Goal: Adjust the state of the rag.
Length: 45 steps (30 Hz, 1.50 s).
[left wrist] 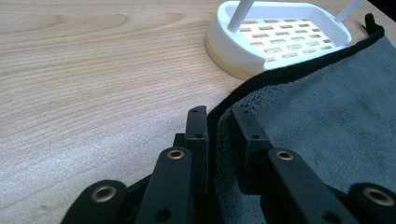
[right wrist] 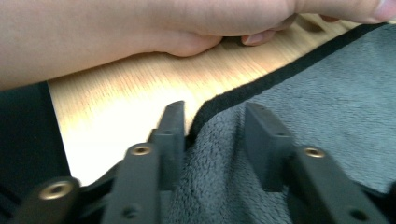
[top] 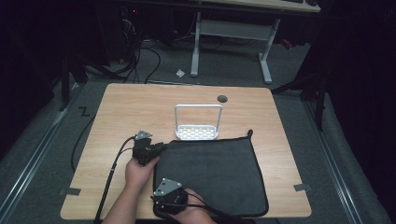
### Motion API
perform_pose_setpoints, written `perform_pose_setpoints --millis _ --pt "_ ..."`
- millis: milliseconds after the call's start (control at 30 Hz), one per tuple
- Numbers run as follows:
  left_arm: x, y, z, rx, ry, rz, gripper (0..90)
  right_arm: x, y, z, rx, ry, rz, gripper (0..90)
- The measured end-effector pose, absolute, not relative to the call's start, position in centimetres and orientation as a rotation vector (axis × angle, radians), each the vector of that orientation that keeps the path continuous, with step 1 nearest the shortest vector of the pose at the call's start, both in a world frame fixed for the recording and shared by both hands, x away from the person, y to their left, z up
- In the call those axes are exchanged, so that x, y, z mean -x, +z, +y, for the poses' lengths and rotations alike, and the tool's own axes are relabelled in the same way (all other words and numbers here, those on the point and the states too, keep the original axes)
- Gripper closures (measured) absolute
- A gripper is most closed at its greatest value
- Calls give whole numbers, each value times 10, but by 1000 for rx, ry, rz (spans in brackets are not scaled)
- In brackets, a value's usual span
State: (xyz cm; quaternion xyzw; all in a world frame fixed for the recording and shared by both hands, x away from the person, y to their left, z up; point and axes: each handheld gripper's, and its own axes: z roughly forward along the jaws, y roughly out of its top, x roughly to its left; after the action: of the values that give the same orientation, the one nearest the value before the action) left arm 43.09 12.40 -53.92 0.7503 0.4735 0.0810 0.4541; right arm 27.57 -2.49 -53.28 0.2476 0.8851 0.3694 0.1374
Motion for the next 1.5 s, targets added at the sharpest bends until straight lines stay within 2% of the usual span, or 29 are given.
perform_pose_setpoints --millis 133,300,533,733,1000,1500 --pt "-431 -539 124 -1851 197 1168 777 -275 -530 -32 -697 1072 2544 775" --pt "-432 -539 124 -1844 192 1168 777 -276 -521 -43 -691 1105 2516 824" --pt "-427 -538 123 -1851 211 1118 801 -273 -509 -54 -665 1168 2481 830" --pt "-426 -536 122 -1805 241 1151 807 -275 -503 -61 -656 1208 2444 830" --pt "-424 -530 119 -1740 213 1155 808 -273 -498 -70 -665 1246 2404 830" --pt "-415 -531 132 -1751 219 1139 807 -268 -503 -58 -641 1259 2423 829"
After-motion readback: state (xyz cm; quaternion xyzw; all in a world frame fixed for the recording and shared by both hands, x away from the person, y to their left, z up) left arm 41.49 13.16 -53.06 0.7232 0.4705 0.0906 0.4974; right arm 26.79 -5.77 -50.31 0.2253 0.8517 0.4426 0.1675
